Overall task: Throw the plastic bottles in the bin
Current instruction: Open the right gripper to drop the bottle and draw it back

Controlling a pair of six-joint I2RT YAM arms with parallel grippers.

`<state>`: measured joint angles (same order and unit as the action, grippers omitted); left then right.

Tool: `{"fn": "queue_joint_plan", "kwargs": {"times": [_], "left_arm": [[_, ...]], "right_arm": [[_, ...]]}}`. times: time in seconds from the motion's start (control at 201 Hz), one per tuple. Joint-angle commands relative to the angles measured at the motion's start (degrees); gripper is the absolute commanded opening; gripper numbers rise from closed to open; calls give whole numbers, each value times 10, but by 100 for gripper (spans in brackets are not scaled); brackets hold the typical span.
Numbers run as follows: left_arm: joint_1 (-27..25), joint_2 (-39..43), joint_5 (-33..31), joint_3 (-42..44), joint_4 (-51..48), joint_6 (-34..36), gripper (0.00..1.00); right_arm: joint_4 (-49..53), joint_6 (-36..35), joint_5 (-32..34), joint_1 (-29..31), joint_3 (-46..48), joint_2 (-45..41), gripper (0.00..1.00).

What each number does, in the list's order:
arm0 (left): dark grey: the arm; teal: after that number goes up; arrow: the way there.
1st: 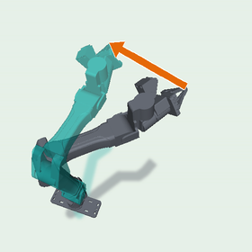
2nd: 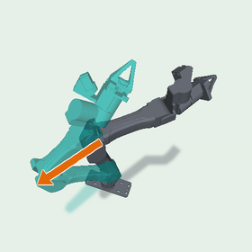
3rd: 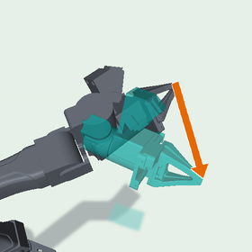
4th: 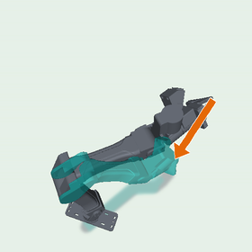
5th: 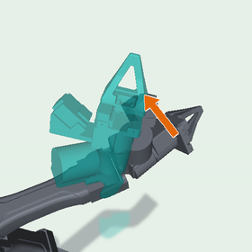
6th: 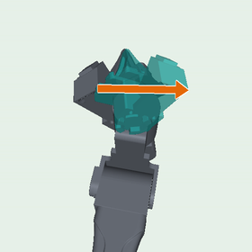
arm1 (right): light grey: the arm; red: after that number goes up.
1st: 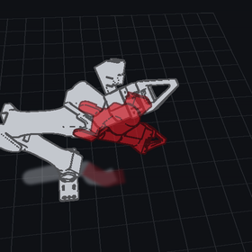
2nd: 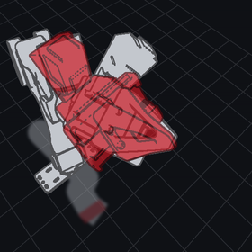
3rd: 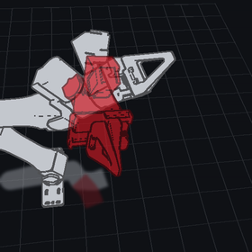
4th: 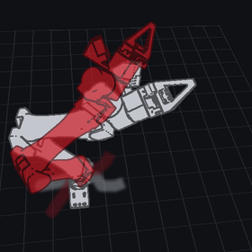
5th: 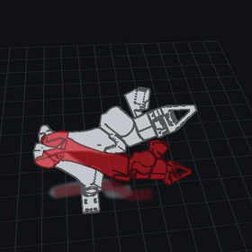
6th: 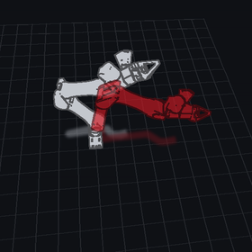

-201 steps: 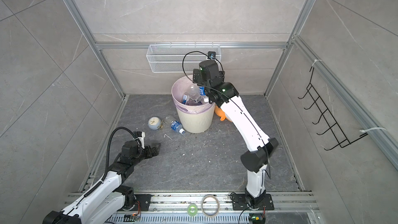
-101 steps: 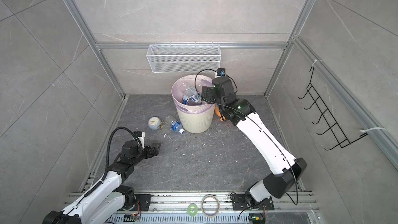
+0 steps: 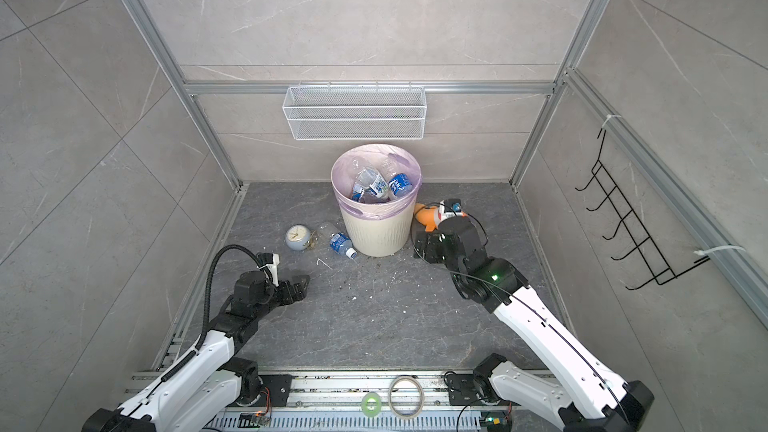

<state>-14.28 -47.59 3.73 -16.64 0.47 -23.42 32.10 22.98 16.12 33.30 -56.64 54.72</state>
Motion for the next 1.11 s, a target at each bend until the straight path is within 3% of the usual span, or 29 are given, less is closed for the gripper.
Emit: {"fn": "queue_joint_plan", "kwargs": {"times": [0.0,0.229,0.488,0.801,1.105], "left_arm": [[-4,-1,-9,-27,11,11,100],[-8,-20,-8,-41,12,-11,100],[-48,-57,-36,-97,-4,-31,100],[-87,-155,-61,-191,-10,-56,100],[-99,-309,-67,-312,-10,-117,100]], "right_arm": [[-9,30,-27,5,74,-48,99],[-34,47,-44,18,212,-133,99],[-66,46,-49,24,295,-183,99],[-74,52,-43,26,312,-218,99],[-72,51,-45,26,309,-206,99]]}}
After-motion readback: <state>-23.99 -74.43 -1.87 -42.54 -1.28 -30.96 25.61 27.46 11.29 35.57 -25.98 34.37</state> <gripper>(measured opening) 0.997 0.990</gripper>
